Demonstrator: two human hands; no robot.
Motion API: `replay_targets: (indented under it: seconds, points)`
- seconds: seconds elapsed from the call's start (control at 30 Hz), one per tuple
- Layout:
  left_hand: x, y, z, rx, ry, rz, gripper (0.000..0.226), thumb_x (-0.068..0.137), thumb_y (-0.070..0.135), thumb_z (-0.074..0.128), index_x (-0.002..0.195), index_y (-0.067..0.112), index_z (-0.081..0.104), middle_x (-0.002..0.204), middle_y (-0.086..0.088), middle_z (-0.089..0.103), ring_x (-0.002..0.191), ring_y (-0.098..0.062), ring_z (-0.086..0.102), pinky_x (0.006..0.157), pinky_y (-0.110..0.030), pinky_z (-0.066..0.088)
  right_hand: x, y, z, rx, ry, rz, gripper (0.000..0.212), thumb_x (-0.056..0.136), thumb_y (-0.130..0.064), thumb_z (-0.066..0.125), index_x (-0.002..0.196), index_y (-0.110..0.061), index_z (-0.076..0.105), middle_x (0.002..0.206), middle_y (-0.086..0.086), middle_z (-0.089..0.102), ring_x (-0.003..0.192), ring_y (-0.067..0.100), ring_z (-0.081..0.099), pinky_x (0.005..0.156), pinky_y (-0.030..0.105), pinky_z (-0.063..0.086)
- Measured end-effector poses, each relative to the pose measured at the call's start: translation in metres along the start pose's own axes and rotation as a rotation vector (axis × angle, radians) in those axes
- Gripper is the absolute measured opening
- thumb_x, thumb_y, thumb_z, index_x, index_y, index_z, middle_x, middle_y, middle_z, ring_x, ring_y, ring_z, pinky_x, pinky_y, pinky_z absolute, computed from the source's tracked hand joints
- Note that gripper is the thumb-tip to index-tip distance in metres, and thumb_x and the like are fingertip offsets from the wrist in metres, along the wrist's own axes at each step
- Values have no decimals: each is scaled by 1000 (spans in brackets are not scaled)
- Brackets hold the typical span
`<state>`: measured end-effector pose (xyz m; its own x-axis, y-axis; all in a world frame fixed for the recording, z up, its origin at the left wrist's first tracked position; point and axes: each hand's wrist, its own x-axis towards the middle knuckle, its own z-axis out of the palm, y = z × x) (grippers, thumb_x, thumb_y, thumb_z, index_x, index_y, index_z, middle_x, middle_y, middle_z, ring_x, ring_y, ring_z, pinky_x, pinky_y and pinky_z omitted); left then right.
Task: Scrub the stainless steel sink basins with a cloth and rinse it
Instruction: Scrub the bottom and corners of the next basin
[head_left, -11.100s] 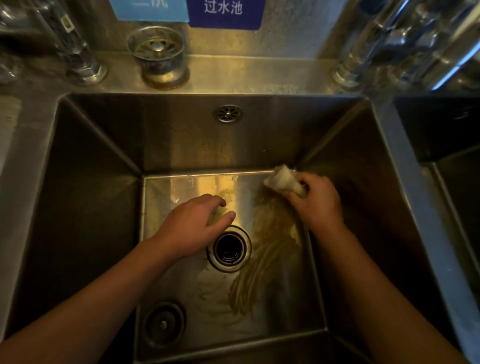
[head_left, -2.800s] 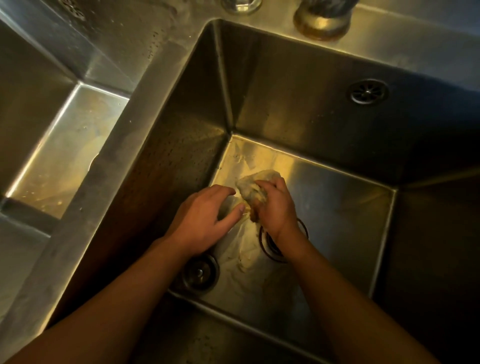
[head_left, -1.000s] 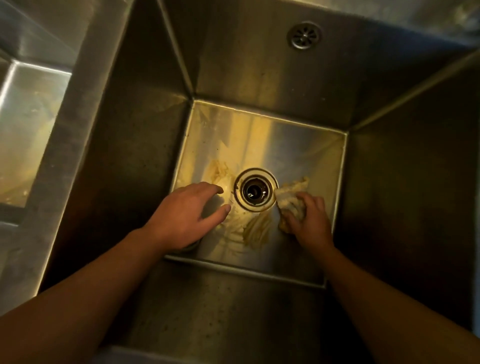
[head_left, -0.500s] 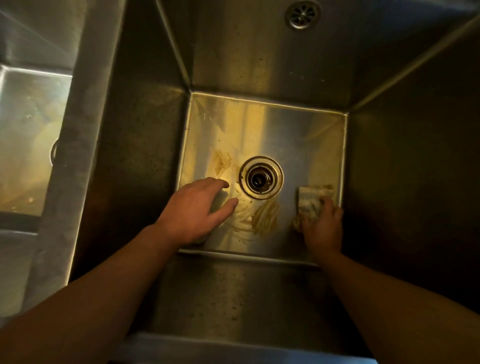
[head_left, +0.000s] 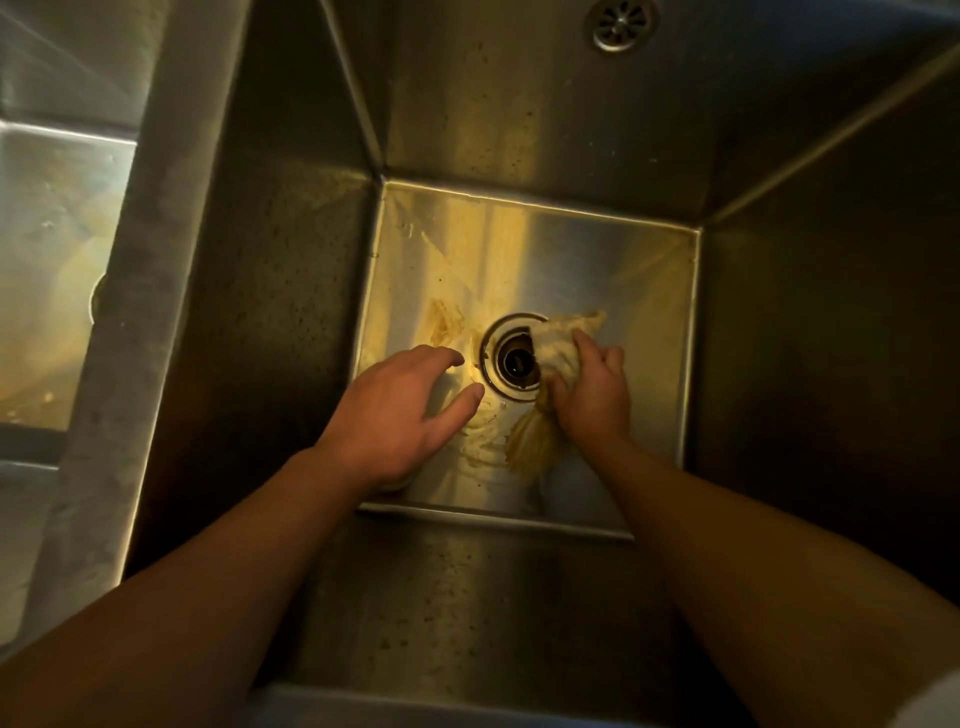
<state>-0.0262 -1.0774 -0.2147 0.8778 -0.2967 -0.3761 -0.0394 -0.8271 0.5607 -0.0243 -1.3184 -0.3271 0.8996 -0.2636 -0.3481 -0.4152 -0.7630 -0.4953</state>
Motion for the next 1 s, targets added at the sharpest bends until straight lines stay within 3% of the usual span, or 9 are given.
replay_targets:
  seconds: [0.27, 0.47, 0.63, 0.87, 1.0]
  points:
    - [-4, -5, 3, 34, -34, -14, 58, 96, 65, 39, 136, 26, 52, 132, 5, 60, 116, -14, 57, 93, -35, 48, -45, 13, 0, 38, -129, -20, 63, 88, -28, 69, 144, -29, 41, 129, 4, 41, 113, 23, 51, 91, 29, 42]
    - [-7, -12, 5, 56, -56, -33, 59, 96, 66, 38, 135, 24, 53, 130, 5, 61, 115, -15, 57, 93, -35, 49, -63, 4, 16, 57, -36, 197, 71, 85, -25, 71, 144, -31, 33, 132, 6, 38, 115, 30, 52, 95, 47, 50]
    - [-11, -17, 6, 62, -46, -64, 66, 91, 68, 31, 132, 22, 56, 124, 2, 63, 109, -17, 59, 90, -35, 49, -70, -29, 38, 88, 23, 321, 69, 85, -23, 69, 144, -26, 32, 132, 10, 38, 114, 33, 52, 92, 44, 49]
    - [-12, -23, 3, 60, 17, -107, 59, 91, 60, 40, 126, 18, 60, 117, -1, 66, 106, -21, 61, 89, -37, 51, -68, -79, 72, 180, -88, 139, 62, 83, -23, 71, 136, -26, 40, 132, 5, 41, 117, 28, 51, 93, 42, 51]
    - [-13, -21, -1, 52, 24, -98, 61, 89, 61, 38, 126, 17, 60, 117, -2, 66, 106, -21, 61, 90, -37, 50, -59, -54, 49, 207, -160, -19, 57, 86, -24, 69, 137, -28, 44, 129, -2, 43, 107, 17, 54, 89, 33, 50]
